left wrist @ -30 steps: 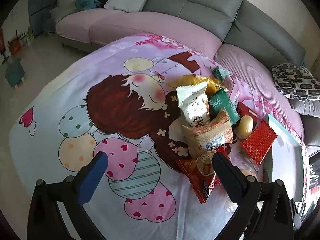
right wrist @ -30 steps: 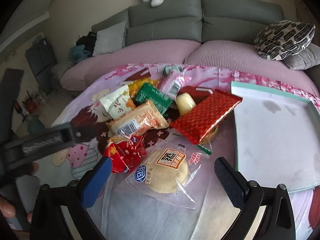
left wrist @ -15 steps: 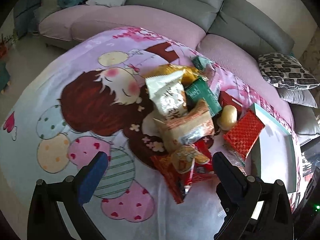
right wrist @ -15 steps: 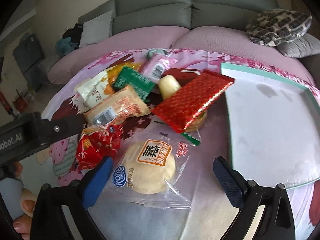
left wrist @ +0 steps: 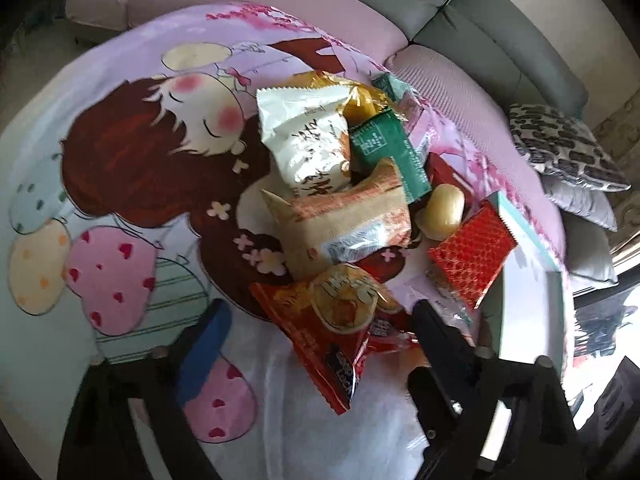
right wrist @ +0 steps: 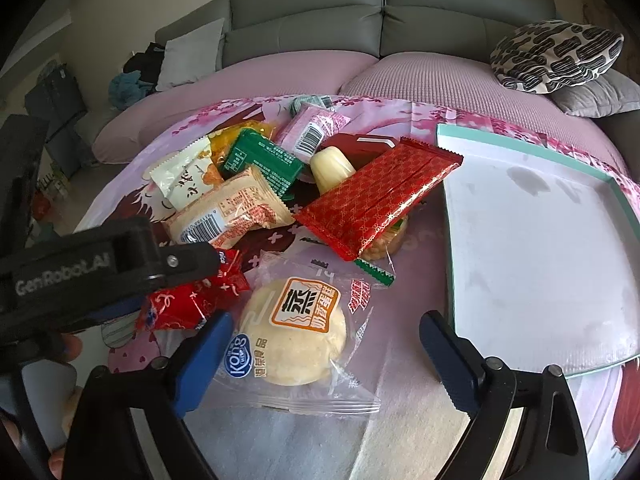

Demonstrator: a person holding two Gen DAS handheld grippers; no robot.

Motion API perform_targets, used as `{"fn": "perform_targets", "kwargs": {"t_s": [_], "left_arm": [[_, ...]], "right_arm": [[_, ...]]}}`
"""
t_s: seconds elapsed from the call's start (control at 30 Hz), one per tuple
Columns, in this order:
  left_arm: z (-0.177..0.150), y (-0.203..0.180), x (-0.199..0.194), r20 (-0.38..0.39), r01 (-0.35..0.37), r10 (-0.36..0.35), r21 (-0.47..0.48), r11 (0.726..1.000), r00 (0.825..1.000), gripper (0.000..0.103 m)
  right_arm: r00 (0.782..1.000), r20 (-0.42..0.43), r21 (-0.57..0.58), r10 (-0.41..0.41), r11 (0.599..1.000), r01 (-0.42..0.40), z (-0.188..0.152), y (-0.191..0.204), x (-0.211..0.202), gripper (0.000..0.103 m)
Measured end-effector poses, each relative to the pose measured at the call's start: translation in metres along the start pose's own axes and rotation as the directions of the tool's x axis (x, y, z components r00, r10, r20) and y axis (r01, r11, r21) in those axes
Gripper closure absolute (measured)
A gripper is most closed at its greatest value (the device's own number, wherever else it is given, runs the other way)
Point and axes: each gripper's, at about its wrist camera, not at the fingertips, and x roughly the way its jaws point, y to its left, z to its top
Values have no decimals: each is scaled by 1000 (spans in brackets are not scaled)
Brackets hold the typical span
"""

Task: Organize snacks
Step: 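Grasp the red chip bag with the left gripper while the right gripper grasps the wrapped bun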

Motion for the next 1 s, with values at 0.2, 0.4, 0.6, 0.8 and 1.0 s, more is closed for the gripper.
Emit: {"fn": "perform_targets", "kwargs": {"t_s": [0.2, 0.4, 0.6, 0.8, 1.0], "left_arm": [[-1, -4, -2, 2, 54, -54, -1, 999, 999, 32], [-3, -1, -3, 4, 70, -70, -2, 998, 998, 36], [-6, 5, -6, 3, 87, -87, -12, 996, 996, 38], [-6, 5, -8, 13, 97, -97, -11, 995, 995, 41], [-7, 5, -12, 22, 106, -106, -3, 994, 994, 47]], "right_arm": [[1000, -2, -7, 4, 1000, -4, 0, 1, 1, 12], [997, -51, 41, 52, 998, -50, -3, -6, 9, 14], [996, -46, 40, 73, 997, -71, -2, -4, 7, 33], [996, -25, 30, 87, 996, -86, -1, -2, 1, 42], [997, -7, 48, 82, 996, -81, 0, -7, -3, 44]]}}
